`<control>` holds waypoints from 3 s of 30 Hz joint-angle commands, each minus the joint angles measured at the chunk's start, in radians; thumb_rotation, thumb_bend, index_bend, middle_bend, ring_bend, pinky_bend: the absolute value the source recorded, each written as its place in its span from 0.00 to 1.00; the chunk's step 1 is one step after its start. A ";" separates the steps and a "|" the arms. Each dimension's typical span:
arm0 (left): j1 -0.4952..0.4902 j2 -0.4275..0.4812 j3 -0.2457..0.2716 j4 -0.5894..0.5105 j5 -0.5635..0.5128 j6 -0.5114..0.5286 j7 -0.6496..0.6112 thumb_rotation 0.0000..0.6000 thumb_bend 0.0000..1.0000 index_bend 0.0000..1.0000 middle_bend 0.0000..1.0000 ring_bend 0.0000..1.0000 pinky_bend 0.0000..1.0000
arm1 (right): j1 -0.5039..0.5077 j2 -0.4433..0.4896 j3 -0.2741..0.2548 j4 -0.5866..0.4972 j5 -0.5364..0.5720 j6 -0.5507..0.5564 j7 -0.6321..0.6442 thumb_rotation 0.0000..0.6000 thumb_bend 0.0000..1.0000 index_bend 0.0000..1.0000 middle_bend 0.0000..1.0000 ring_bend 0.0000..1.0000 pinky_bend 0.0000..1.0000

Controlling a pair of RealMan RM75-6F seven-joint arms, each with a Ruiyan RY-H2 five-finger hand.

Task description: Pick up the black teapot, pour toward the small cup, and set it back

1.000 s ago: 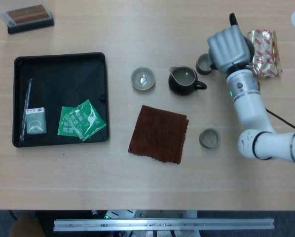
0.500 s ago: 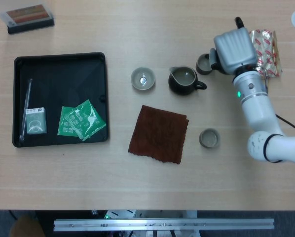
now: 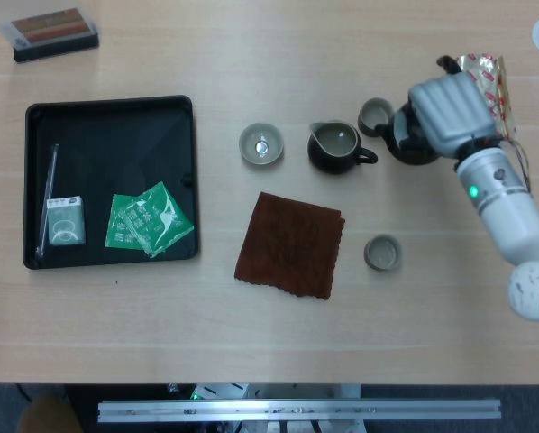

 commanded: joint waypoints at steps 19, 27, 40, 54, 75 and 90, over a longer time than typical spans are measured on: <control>-0.010 -0.011 0.003 0.008 0.002 -0.013 -0.005 1.00 0.22 0.02 0.00 0.00 0.00 | -0.084 -0.010 -0.144 -0.021 -0.138 -0.045 0.116 0.68 0.78 0.92 0.85 0.80 0.15; -0.011 -0.016 0.005 0.015 -0.002 -0.019 -0.011 1.00 0.22 0.02 0.00 0.00 0.00 | -0.091 -0.057 -0.170 0.025 -0.146 -0.051 0.117 0.68 0.78 0.92 0.84 0.79 0.15; -0.012 -0.021 0.010 0.021 -0.004 -0.024 -0.016 1.00 0.22 0.02 0.00 0.00 0.00 | -0.092 -0.100 -0.186 0.067 -0.145 -0.053 0.100 0.68 0.78 0.92 0.82 0.77 0.15; -0.014 -0.019 0.008 0.019 -0.002 -0.021 -0.014 1.00 0.22 0.02 0.00 0.00 0.00 | -0.080 -0.072 -0.191 0.045 -0.137 -0.074 0.092 0.68 0.49 0.71 0.61 0.55 0.10; -0.014 -0.014 0.008 0.016 -0.005 -0.020 -0.011 1.00 0.22 0.02 0.00 0.00 0.00 | -0.083 -0.017 -0.189 -0.013 -0.195 -0.043 0.113 0.66 0.27 0.41 0.35 0.23 0.08; -0.027 -0.009 0.003 0.016 0.000 -0.029 -0.010 1.00 0.22 0.02 0.00 0.00 0.00 | -0.158 -0.007 -0.199 -0.036 -0.385 0.154 0.063 0.66 0.28 0.29 0.20 0.08 0.02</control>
